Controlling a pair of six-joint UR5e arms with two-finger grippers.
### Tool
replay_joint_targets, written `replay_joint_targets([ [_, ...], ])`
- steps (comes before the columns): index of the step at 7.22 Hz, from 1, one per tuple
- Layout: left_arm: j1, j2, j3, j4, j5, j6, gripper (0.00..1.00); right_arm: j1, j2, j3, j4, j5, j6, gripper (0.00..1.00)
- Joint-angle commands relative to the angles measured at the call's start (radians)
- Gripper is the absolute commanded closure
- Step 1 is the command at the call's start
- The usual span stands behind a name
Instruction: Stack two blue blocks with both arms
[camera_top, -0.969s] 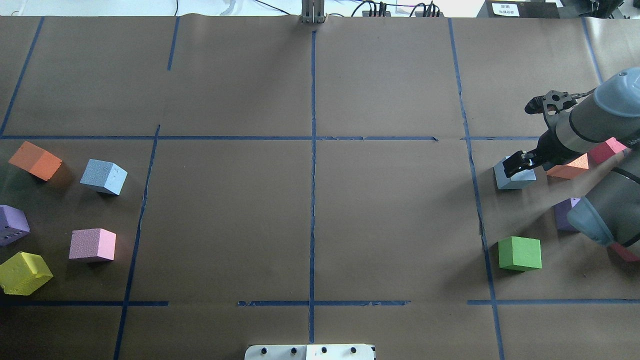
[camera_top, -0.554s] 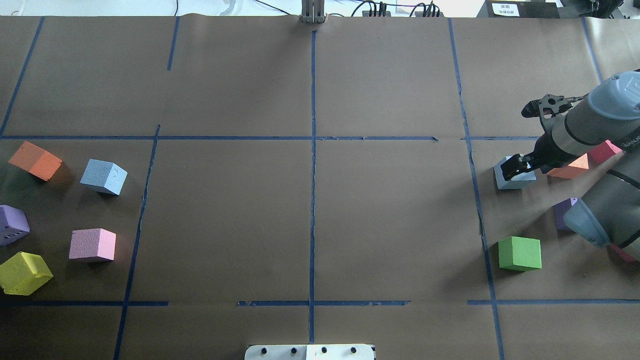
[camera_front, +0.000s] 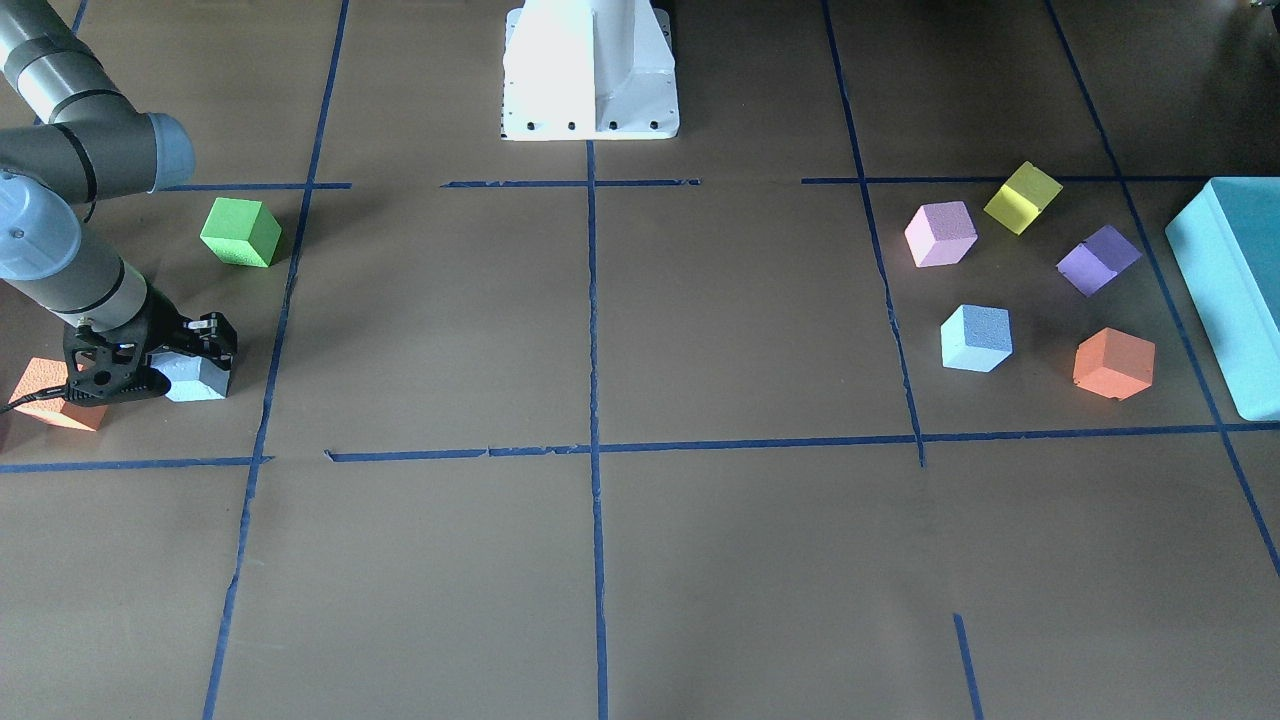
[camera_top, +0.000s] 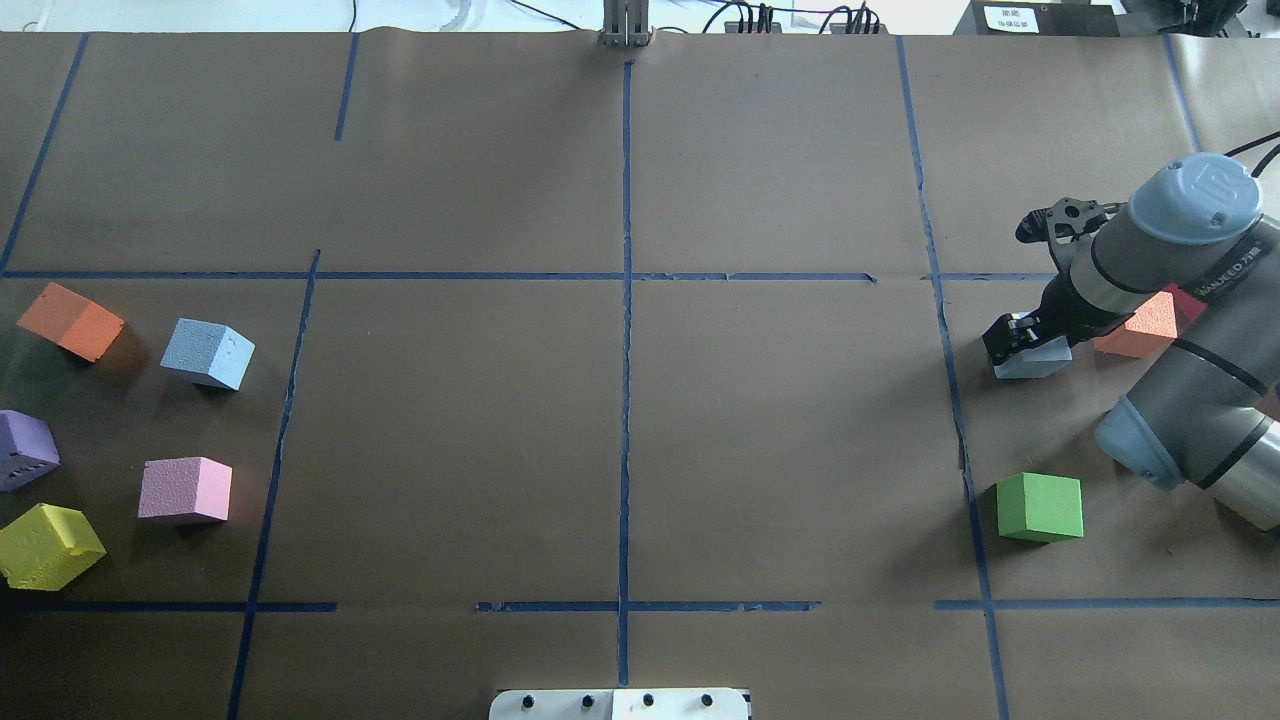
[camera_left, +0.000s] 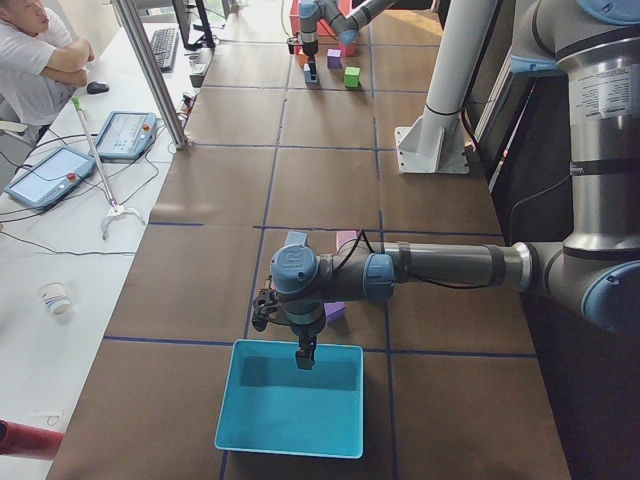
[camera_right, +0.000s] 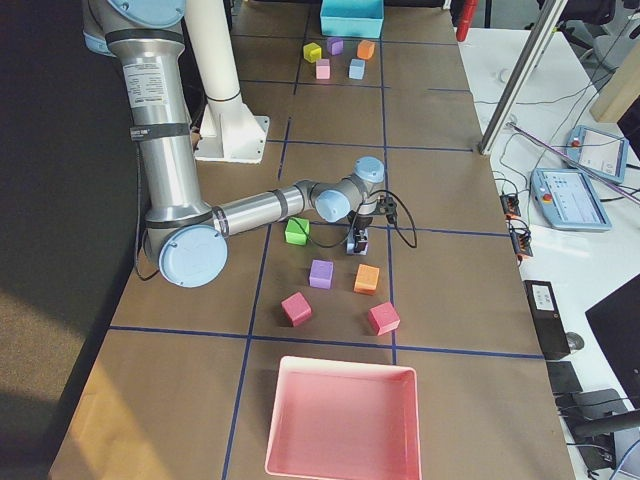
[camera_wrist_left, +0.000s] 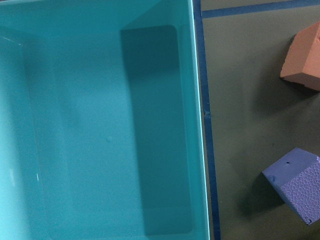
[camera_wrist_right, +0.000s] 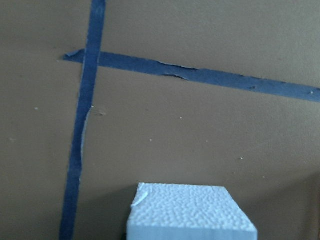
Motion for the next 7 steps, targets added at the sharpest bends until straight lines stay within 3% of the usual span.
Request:
replay_joint_targets([
  [1, 0.0, 0.0, 0.0, -0.001, -0.001, 0.0, 0.0, -0.015, 0.096, 0.034, -0.015, 0.001, 0.029, 0.89],
  [2, 0.0, 0.0, 0.0, -0.001, -0.002, 0.0, 0.0, -0.097, 0.191, 0.028, -0.016, -0.022, 0.117, 0.89],
  [5, 0.0, 0.0, -0.002, -0.001, -0.004, 0.0, 0.0, -0.362, 0.611, -0.128, -0.155, -0.273, 0.603, 0.87],
  [6, 0.0, 0.0, -0.002, -0.001, -0.004, 0.002, 0.0, -0.432, 0.7, -0.204, -0.171, -0.348, 0.692, 0.87],
  [7, 0.0, 0.0, -0.002, -0.001, -0.004, 0.0, 0.0, -0.449, 0.733, -0.252, -0.171, -0.353, 0.698, 0.87],
])
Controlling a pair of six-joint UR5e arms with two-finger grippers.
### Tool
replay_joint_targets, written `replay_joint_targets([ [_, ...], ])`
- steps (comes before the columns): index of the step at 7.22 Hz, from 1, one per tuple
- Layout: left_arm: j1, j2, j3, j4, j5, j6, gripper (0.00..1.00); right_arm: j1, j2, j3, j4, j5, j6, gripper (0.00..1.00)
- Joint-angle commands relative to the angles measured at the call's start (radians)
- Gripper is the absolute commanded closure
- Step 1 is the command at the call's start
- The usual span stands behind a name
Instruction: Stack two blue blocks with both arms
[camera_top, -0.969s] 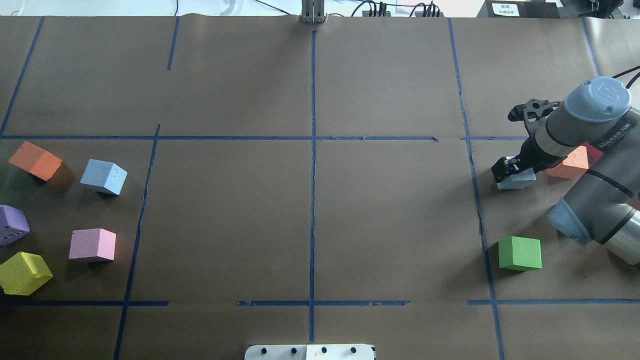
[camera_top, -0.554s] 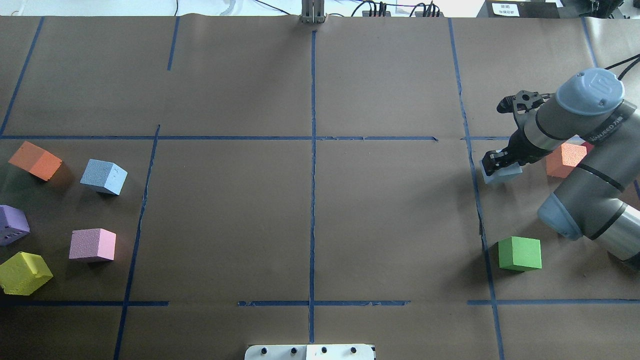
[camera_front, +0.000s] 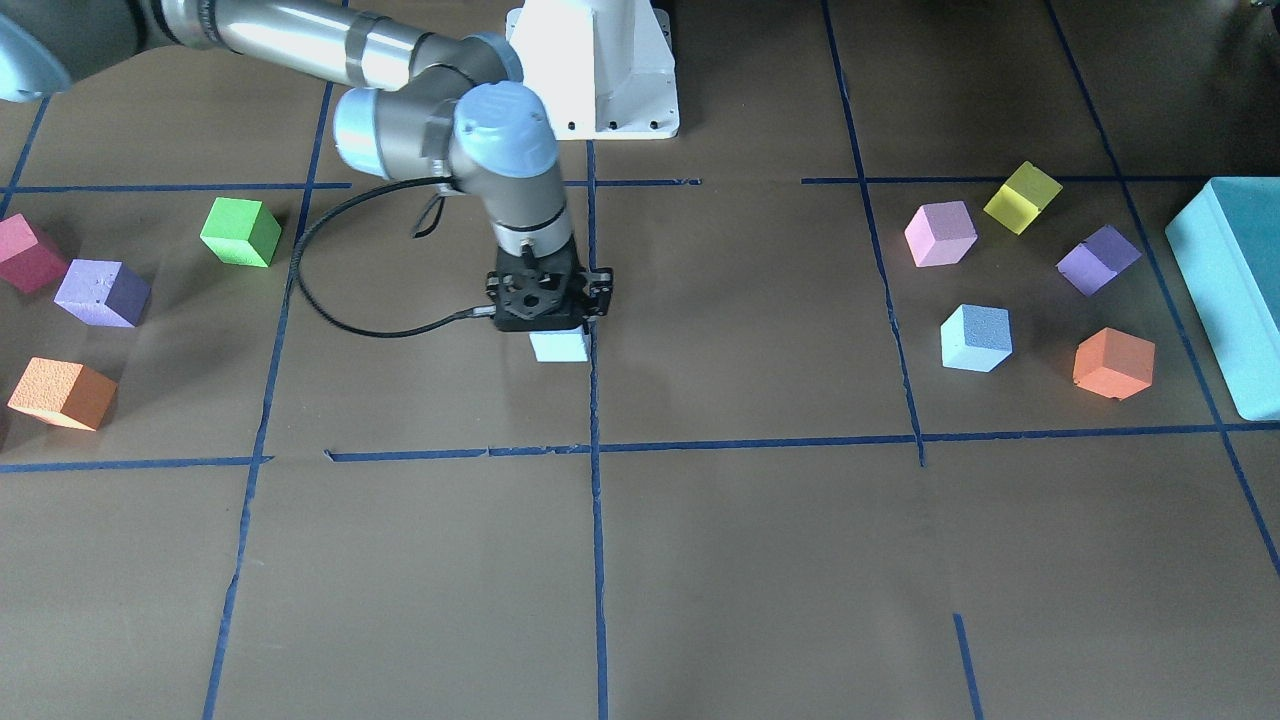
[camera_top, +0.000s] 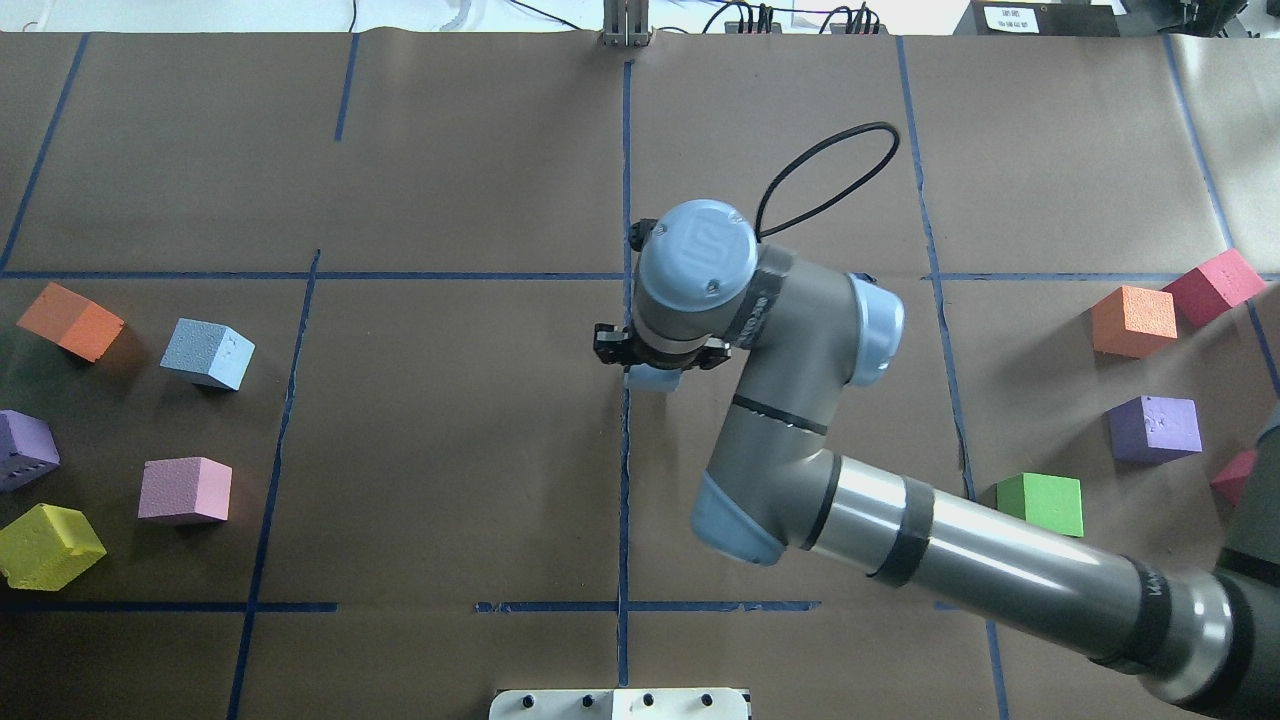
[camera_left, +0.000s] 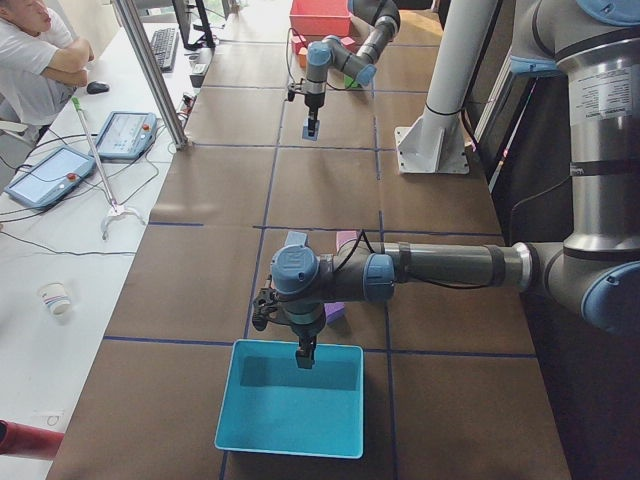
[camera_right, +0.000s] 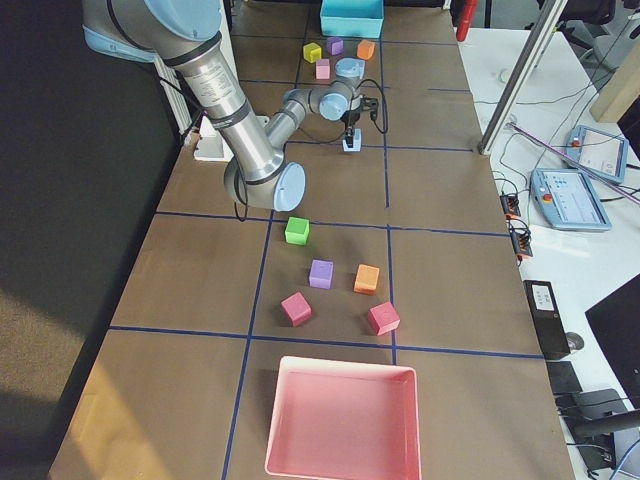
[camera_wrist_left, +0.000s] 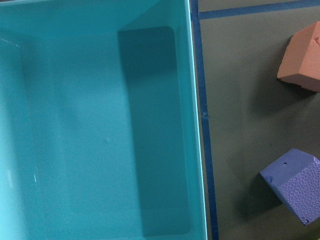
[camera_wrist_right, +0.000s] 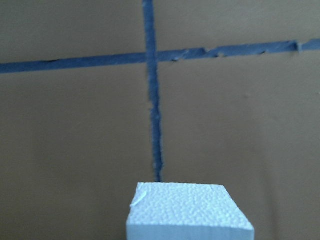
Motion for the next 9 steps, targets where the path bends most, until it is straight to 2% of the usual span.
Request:
replay_joint_targets([
  [1, 0.0, 0.0, 0.0, 0.0, 0.0, 0.001, 0.0, -0.05, 0.069, -0.076, -0.015, -0.042, 0.053, 0.87],
  [2, 0.0, 0.0, 0.0, 0.0, -0.002, 0.001, 0.0, -0.049, 0.072, -0.072, -0.061, -0.054, 0.035, 0.87],
  [4, 0.0, 0.0, 0.0, 0.0, -0.002, 0.001, 0.0, -0.041, 0.067, -0.068, -0.079, -0.051, -0.038, 0.87],
  [5, 0.0, 0.0, 0.0, 0.0, -0.002, 0.001, 0.0, -0.04, 0.065, -0.068, -0.079, -0.049, -0.039, 0.75],
  [6, 0.0, 0.0, 0.0, 0.0, -0.002, 0.001, 0.0, -0.04, 0.061, -0.068, -0.078, -0.052, -0.039, 0.13],
  [7, 0.0, 0.0, -0.008, 0.0, -0.002, 0.001, 0.0, -0.035, 0.062, -0.068, -0.076, -0.048, -0.041, 0.0],
  [9, 0.002, 0.005, -0.012, -0.006, 0.002, 0.001, 0.0, 0.003, 0.068, -0.061, -0.079, 0.013, -0.05, 0.0],
])
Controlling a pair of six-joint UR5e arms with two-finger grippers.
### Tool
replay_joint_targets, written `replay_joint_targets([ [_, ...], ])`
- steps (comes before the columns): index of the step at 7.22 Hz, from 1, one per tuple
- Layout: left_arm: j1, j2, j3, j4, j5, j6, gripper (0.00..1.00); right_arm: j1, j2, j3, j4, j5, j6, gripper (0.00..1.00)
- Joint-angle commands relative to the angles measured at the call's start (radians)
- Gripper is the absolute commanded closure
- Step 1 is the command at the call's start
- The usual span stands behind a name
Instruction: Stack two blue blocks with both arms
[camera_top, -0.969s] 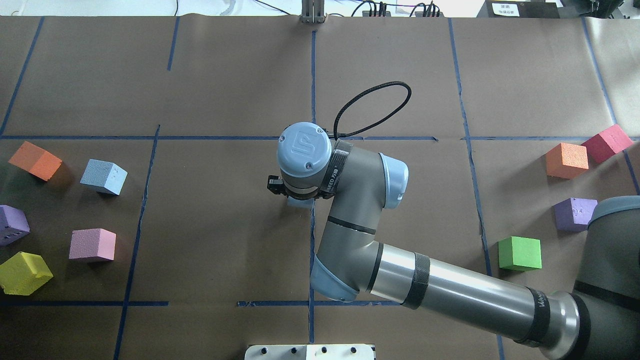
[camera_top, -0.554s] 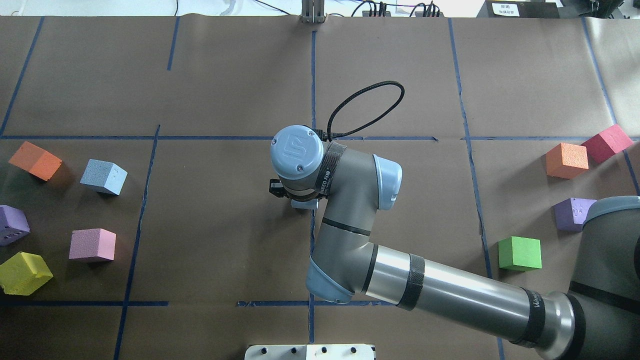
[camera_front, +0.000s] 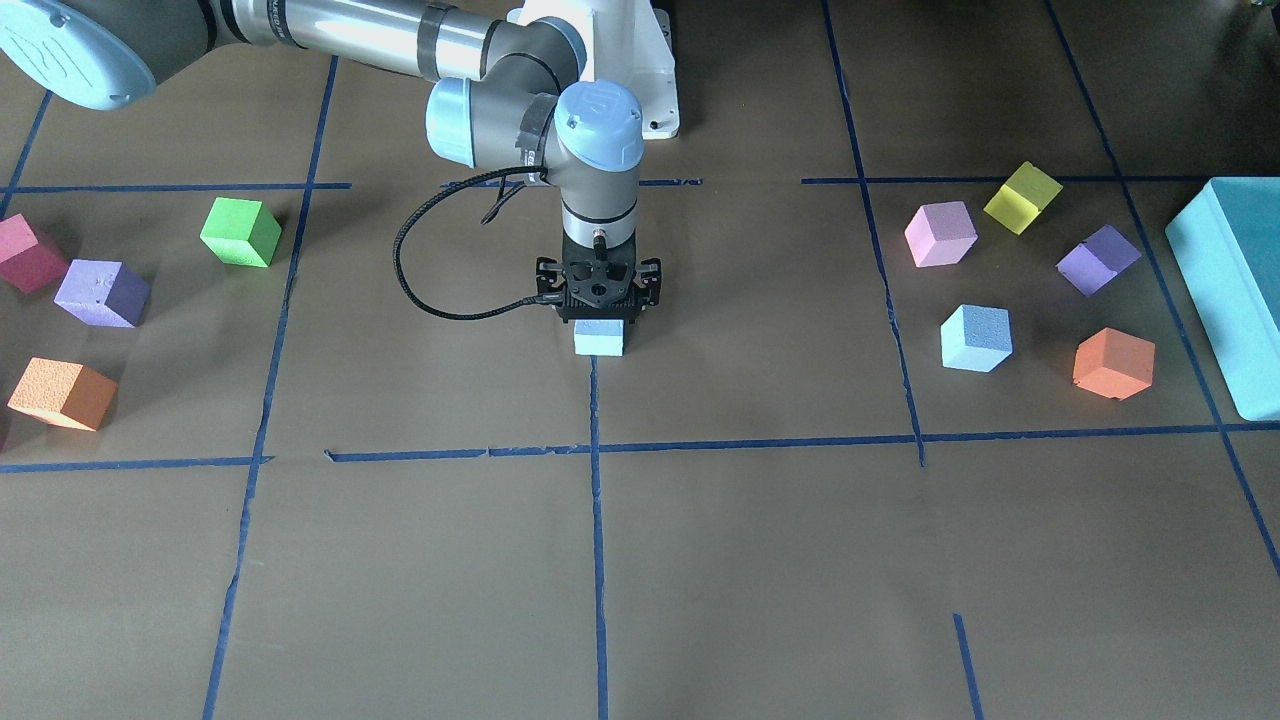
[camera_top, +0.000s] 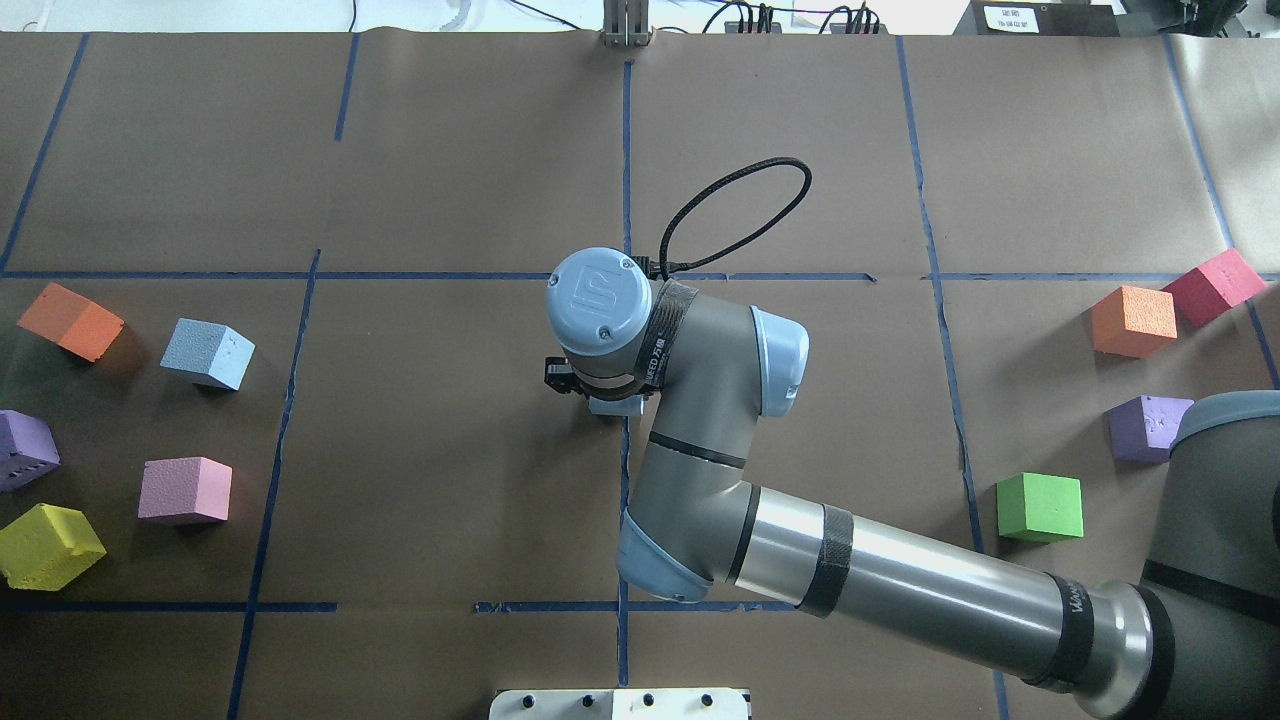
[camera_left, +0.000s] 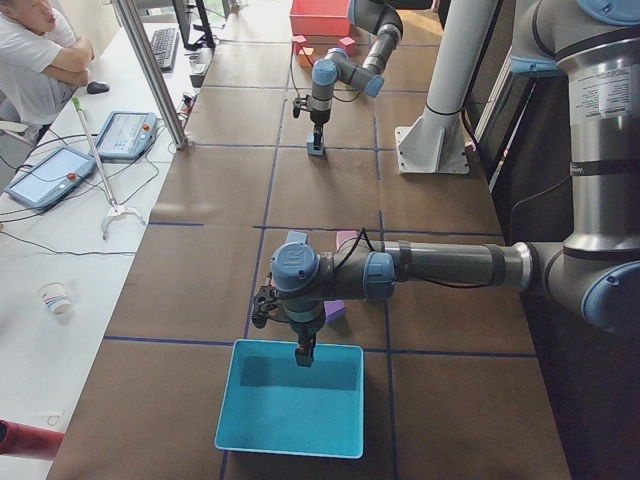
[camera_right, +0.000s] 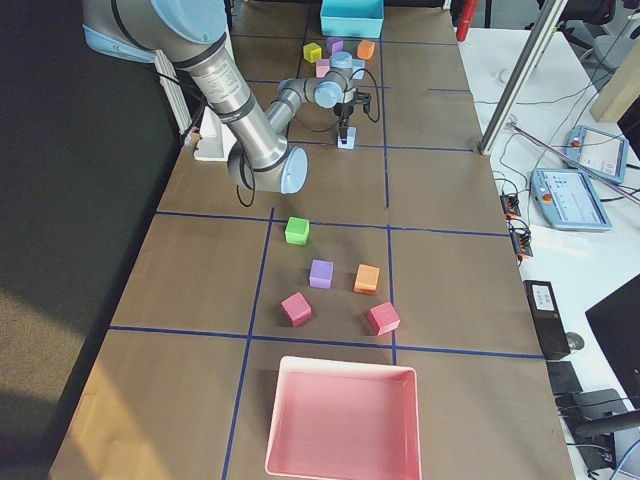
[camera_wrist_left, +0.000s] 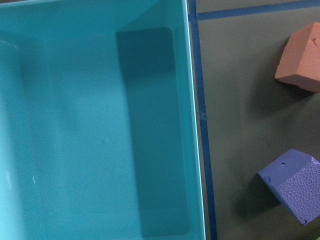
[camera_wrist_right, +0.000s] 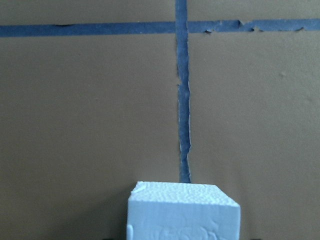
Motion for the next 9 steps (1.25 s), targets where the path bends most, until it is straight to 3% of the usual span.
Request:
replay_joint_targets([
  [1, 0.003, -0.003, -0.01, -0.009, 0.002, -0.011, 0.0, 0.084, 0.003, 0.057, -0.043, 0.11, -0.028, 0.0],
  [3, 0.004, -0.074, -0.056, -0.043, 0.005, -0.006, 0.0, 0.244, -0.05, 0.241, -0.26, 0.233, -0.245, 0.0],
  [4, 0.004, -0.099, -0.051, -0.057, -0.005, -0.009, 0.0, 0.346, -0.166, 0.365, -0.317, 0.287, -0.409, 0.0],
  [6, 0.007, -0.113, -0.062, -0.063, -0.115, -0.181, 0.0, 0.544, -0.479, 0.56, -0.327, 0.368, -0.809, 0.0],
  [7, 0.02, -0.115, -0.067, -0.11, -0.119, -0.19, 0.0, 0.637, -0.618, 0.596, -0.322, 0.403, -1.023, 0.0],
  [8, 0.048, -0.104, -0.07, -0.233, -0.123, -0.204, 0.0, 0.691, -0.735, 0.61, -0.316, 0.41, -1.176, 0.0],
  [9, 0.125, -0.11, -0.076, -0.25, -0.134, -0.304, 0.0, 0.746, -0.841, 0.634, -0.302, 0.42, -1.284, 0.0],
])
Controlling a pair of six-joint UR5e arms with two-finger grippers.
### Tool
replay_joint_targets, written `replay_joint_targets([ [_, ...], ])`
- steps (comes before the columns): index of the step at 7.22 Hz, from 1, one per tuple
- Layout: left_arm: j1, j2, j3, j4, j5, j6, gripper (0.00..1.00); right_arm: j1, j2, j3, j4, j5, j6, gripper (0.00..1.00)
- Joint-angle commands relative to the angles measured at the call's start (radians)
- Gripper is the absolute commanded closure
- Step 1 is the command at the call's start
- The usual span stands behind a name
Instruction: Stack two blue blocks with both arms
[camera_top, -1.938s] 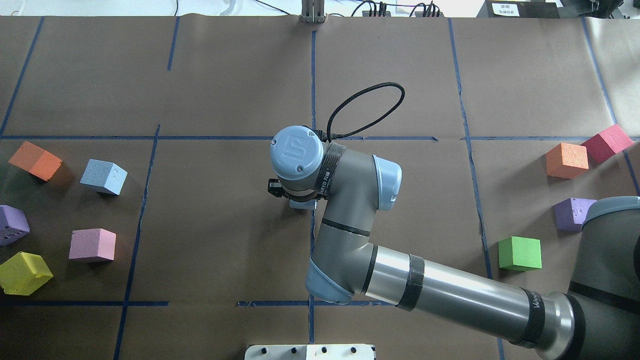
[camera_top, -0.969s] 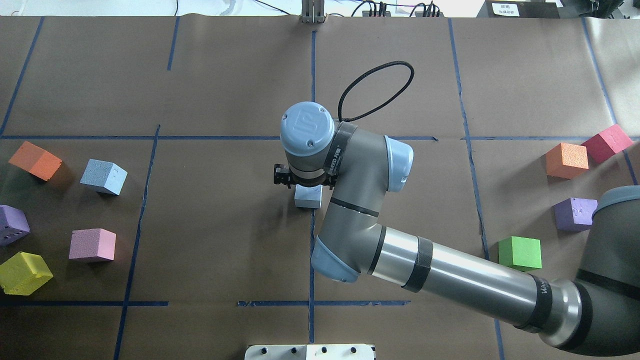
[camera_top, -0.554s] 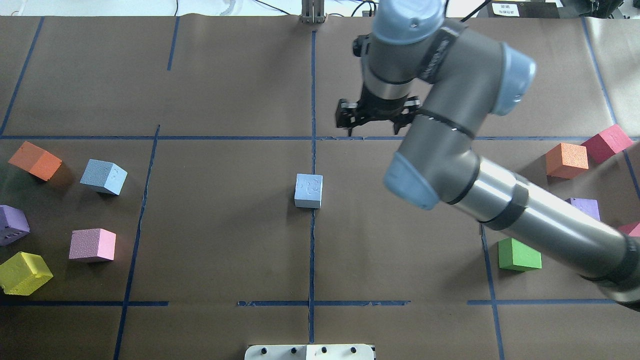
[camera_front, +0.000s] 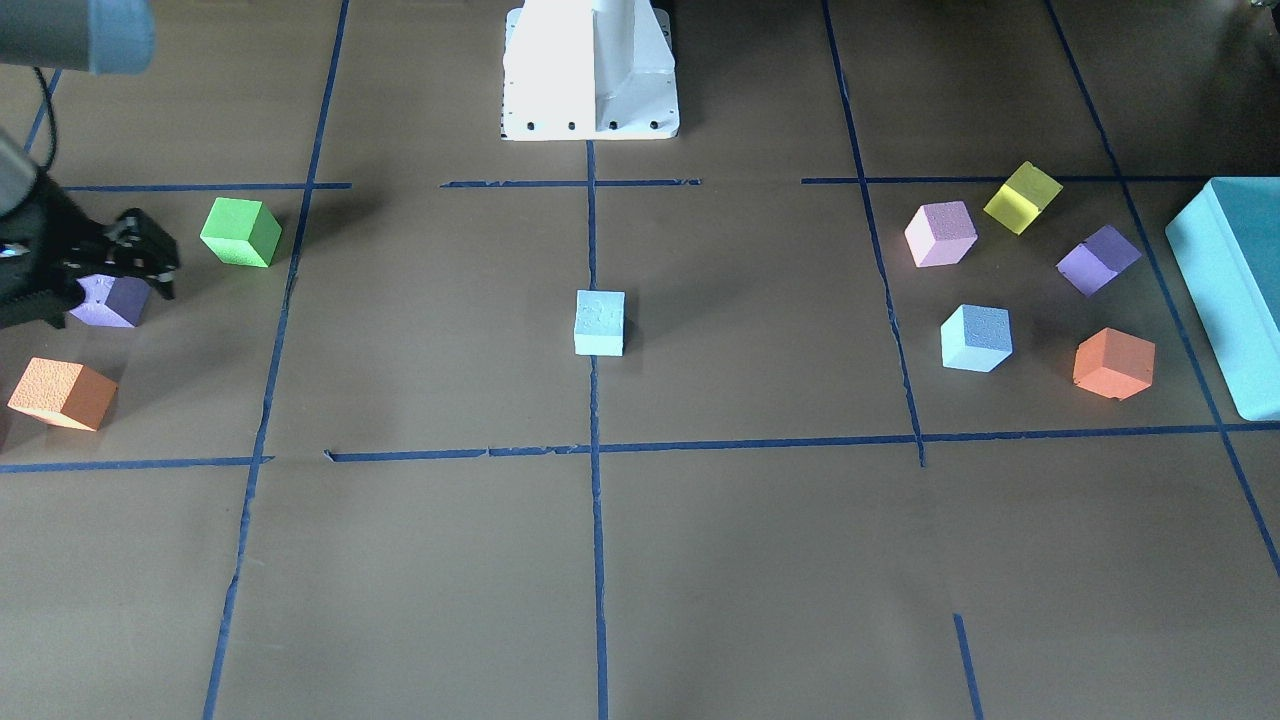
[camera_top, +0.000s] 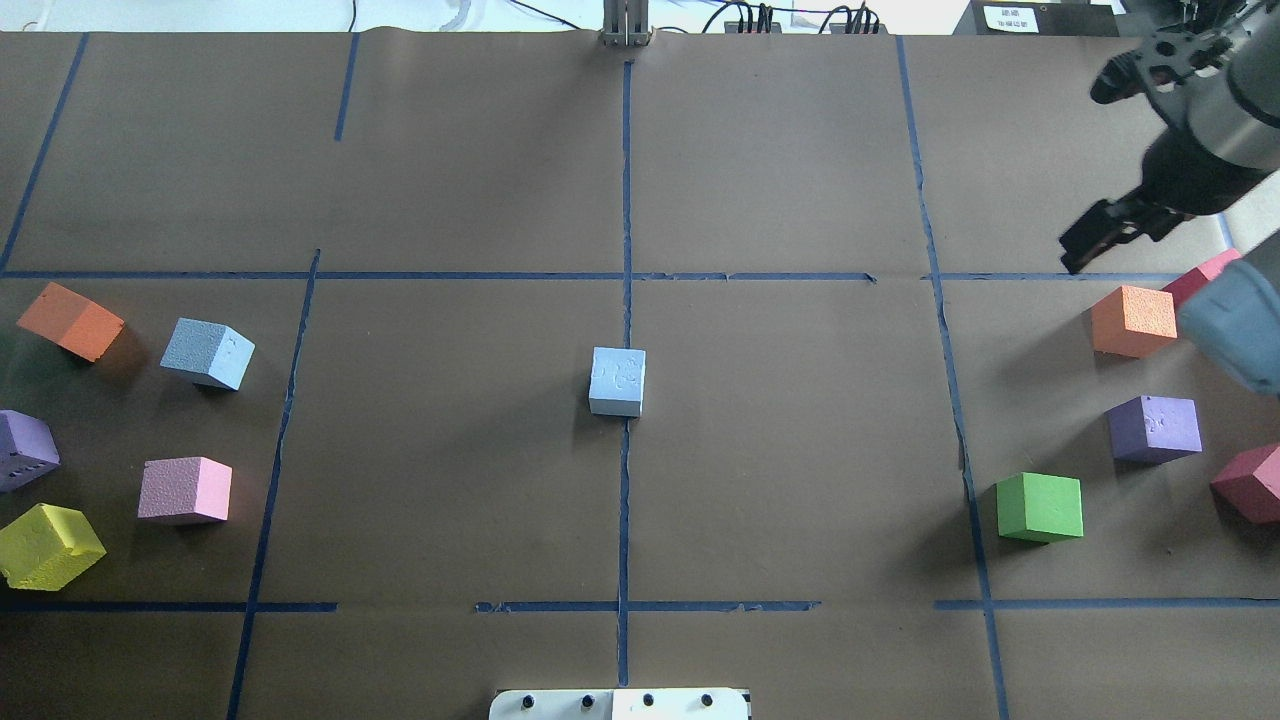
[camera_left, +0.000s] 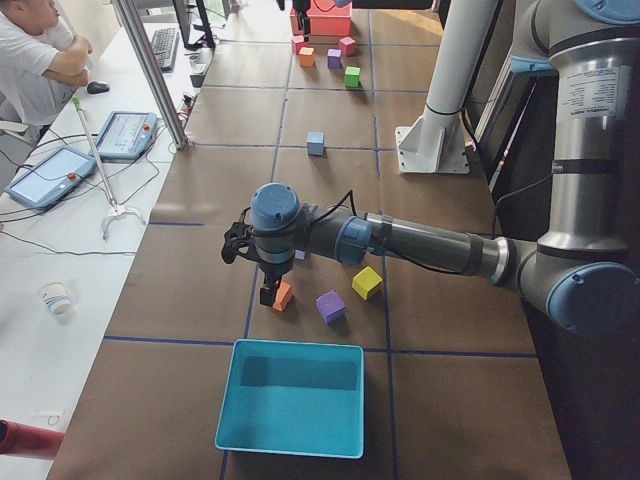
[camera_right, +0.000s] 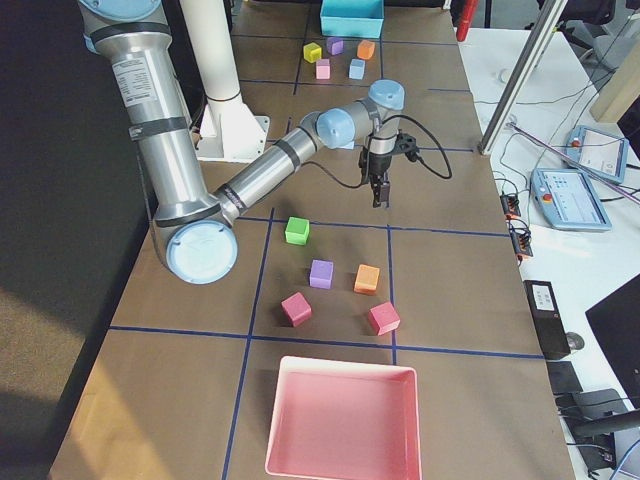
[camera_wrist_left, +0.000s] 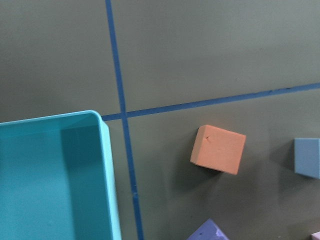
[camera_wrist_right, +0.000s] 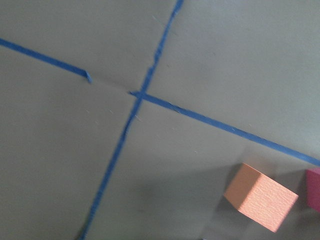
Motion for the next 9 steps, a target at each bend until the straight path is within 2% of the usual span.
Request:
replay_joint_targets([
  [1, 0.161, -0.003, -0.046, -0.081, 0.0, -0.212, 0.0, 0.159, -0.257, 0.034, 0.067, 0.071, -0.283, 0.0],
  [2, 0.184, 0.001, -0.051, -0.133, 0.003, -0.305, 0.0, 0.238, -0.398, 0.027, 0.158, 0.093, -0.348, 0.0],
  [3, 0.221, 0.003, -0.052, -0.17, 0.014, -0.381, 0.0, 0.315, -0.466, -0.001, 0.246, 0.101, -0.385, 0.0],
  [4, 0.314, 0.0, -0.054, -0.24, 0.094, -0.531, 0.0, 0.342, -0.511, 0.002, 0.259, 0.101, -0.385, 0.0],
  [5, 0.441, -0.003, -0.045, -0.299, 0.232, -0.66, 0.0, 0.342, -0.51, -0.005, 0.259, 0.096, -0.369, 0.0],
  [6, 0.52, -0.006, -0.03, -0.33, 0.301, -0.719, 0.0, 0.341, -0.501, -0.022, 0.259, 0.096, -0.37, 0.0],
  [9, 0.617, -0.107, 0.013, -0.328, 0.38, -0.781, 0.0, 0.341, -0.499, -0.028, 0.261, 0.096, -0.37, 0.0],
])
